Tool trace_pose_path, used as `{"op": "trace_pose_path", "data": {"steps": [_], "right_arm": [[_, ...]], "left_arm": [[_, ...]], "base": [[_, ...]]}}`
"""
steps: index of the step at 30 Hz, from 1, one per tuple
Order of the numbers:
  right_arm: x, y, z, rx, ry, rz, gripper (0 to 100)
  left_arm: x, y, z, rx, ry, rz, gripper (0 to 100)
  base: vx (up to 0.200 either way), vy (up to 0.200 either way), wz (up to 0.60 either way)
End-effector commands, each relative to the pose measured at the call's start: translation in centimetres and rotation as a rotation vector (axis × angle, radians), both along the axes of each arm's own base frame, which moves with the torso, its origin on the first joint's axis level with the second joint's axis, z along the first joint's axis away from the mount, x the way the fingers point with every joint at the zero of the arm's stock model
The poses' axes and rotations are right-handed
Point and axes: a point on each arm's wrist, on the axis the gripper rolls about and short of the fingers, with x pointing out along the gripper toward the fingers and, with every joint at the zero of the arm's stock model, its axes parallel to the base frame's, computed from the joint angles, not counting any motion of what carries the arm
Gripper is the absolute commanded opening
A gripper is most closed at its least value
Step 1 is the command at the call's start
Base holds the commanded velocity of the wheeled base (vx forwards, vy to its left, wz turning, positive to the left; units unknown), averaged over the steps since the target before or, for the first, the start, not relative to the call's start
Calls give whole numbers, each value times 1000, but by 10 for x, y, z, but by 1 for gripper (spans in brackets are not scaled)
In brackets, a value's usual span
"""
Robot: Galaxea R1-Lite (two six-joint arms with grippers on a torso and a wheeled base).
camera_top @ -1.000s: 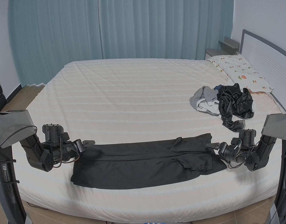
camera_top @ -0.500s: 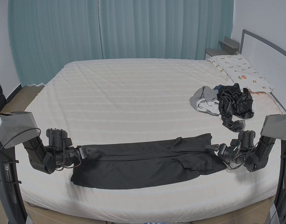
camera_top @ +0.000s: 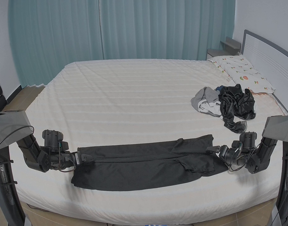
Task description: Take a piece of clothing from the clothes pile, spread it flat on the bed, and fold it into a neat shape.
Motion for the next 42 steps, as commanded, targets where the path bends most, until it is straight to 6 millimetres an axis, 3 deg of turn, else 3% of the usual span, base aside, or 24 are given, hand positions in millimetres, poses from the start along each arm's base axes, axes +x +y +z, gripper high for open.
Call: {"op": "trace_pose_path", "data": {"steps": [1,4,12,26,33,42], "right_arm": [[0,0,-1,1,3,0,100],[0,1,-1,1,3,2,100],[2,-2,2,2,-9,-8,100],[3,-3,-1,-3,-5,-12,100],[3,-3,-1,-3,-6,-12,100],[3,-2,-1,-3,-8,-11,100]], "left_arm": [[-2,18,35,-6,-96,43,100],[-4,17,39,-5,-97,37,100],[-1,6,26,-10,-65,7,100],[25,2,5,-88,-33,82,100],[27,-6,7,-125,-59,88,100],[23,-3,3,-57,-48,43,100]], "base": [[0,0,0],[0,0,0],[-150,0,0],[0,0,0],[171,0,0],[0,0,0]]}}
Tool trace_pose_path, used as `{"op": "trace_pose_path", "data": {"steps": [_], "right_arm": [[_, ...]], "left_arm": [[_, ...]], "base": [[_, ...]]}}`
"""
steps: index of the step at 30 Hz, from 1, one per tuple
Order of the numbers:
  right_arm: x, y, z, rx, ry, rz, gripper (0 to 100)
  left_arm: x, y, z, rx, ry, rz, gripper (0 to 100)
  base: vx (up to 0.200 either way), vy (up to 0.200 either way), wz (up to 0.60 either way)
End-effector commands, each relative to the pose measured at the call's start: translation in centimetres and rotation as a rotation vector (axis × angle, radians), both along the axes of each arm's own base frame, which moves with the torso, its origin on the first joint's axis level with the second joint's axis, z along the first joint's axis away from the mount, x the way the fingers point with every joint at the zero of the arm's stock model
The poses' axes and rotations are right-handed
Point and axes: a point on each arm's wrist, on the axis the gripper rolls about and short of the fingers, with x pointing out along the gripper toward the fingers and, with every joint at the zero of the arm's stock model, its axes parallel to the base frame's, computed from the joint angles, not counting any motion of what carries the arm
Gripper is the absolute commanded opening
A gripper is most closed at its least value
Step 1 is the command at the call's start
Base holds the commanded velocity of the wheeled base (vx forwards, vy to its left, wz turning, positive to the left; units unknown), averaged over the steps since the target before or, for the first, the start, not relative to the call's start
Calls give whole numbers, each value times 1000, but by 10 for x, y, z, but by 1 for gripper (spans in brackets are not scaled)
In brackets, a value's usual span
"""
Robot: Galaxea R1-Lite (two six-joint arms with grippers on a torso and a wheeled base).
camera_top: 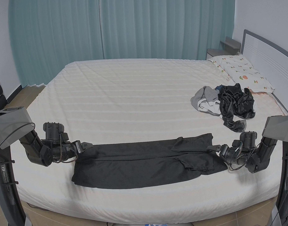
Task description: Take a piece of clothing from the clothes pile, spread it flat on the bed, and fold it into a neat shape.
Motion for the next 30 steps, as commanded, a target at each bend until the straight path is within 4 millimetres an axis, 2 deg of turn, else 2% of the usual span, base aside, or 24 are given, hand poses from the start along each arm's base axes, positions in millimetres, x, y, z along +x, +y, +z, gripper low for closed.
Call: {"op": "trace_pose_path", "data": {"steps": [1,15,30], "right_arm": [[0,0,0,0,0,-1,100],[0,0,-1,1,0,1,100],[-1,2,-3,0,-13,8,100]], "left_arm": [[-5,5,-6,31,26,-12,100],[-7,5,-31,85,91,-62,100],[-5,8,-31,70,84,-70,100]], "base": [[0,0,0],[0,0,0],[0,0,0]]}}
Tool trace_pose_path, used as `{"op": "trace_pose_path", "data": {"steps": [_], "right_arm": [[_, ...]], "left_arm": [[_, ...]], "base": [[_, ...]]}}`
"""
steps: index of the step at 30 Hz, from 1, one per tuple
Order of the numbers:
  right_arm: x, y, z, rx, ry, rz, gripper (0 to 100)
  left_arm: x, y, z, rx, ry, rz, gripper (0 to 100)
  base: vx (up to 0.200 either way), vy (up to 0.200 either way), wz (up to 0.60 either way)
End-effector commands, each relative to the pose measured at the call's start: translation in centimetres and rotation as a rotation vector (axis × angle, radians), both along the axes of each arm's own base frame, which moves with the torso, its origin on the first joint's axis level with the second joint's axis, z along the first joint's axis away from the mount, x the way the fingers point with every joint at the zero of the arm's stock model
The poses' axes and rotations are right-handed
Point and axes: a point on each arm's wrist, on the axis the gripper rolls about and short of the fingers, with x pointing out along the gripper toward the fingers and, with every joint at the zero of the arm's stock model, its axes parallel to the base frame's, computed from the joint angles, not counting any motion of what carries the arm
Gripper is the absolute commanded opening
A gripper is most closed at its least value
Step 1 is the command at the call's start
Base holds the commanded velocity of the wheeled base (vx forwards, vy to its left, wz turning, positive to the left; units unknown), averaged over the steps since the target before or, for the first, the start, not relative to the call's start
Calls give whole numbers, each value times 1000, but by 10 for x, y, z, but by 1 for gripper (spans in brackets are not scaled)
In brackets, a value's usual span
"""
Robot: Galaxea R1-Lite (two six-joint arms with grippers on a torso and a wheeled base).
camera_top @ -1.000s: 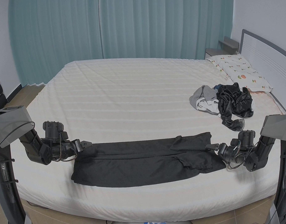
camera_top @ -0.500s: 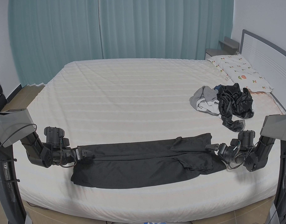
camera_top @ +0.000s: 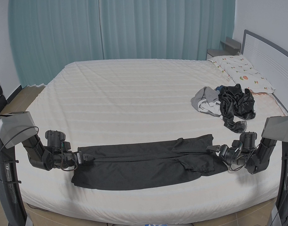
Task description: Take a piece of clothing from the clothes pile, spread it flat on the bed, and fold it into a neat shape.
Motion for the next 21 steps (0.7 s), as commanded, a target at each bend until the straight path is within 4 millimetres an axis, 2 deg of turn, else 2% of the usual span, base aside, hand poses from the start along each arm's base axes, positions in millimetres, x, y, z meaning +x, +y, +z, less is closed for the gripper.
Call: {"op": "trace_pose_path", "data": {"steps": [1,12,13,21], "right_arm": [[0,1,-2,1,7,3,100],[0,2,-3,1,6,4,100],[0,2,-3,2,7,5,100],[0,2,-3,1,7,4,100]], "left_arm": [[2,0,-1,-4,-1,0,100],[2,-2,-6,-26,10,-30,100],[2,-2,-6,-26,11,-30,0],[2,-2,-5,-25,10,-23,0]], "base": [[0,0,0],[0,0,0],[0,0,0],[0,0,0]]}}
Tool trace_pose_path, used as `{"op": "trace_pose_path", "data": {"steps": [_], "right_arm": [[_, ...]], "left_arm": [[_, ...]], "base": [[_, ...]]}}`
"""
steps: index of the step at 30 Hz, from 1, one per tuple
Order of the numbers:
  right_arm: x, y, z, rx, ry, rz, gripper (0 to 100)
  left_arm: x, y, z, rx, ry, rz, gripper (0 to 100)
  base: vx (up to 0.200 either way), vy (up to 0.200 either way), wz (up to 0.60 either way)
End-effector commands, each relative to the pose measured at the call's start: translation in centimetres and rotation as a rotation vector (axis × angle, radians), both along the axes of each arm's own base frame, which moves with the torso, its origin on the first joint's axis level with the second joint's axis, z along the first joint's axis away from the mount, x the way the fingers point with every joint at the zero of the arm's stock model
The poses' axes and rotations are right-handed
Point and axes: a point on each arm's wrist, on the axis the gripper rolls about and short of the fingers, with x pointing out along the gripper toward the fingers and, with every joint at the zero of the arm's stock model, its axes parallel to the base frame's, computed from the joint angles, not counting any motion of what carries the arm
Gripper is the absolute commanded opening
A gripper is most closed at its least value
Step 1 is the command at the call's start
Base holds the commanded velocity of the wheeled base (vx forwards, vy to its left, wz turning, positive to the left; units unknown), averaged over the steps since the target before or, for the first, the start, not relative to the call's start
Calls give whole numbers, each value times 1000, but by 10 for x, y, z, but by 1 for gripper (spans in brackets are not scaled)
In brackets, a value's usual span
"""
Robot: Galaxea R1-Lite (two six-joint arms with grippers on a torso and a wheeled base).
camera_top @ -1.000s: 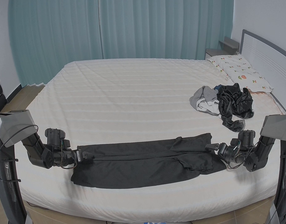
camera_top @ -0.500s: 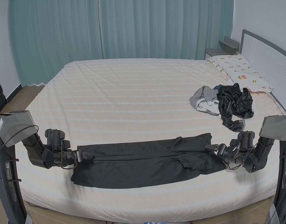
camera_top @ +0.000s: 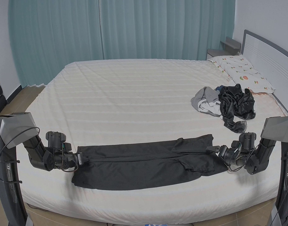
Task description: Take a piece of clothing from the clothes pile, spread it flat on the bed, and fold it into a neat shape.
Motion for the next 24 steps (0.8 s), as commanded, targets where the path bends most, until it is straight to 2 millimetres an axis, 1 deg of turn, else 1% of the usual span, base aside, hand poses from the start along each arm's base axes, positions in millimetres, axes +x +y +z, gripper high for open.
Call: {"op": "trace_pose_path", "data": {"steps": [1,9,17,20,24], "right_arm": [[0,0,0,1,2,2,100],[-1,0,0,1,2,0,100],[0,-2,0,1,1,-4,100],[0,-2,0,1,1,-4,100],[0,-2,0,1,1,-4,100]], "left_arm": [[1,1,1,-6,-3,7,0],[1,2,3,-4,-9,13,0],[2,9,4,-5,-13,32,0],[2,9,3,1,-13,29,0],[3,10,4,5,-22,31,0]], "base": [[0,0,0],[0,0,0],[0,0,0],[-200,200,0],[0,0,0]]}}
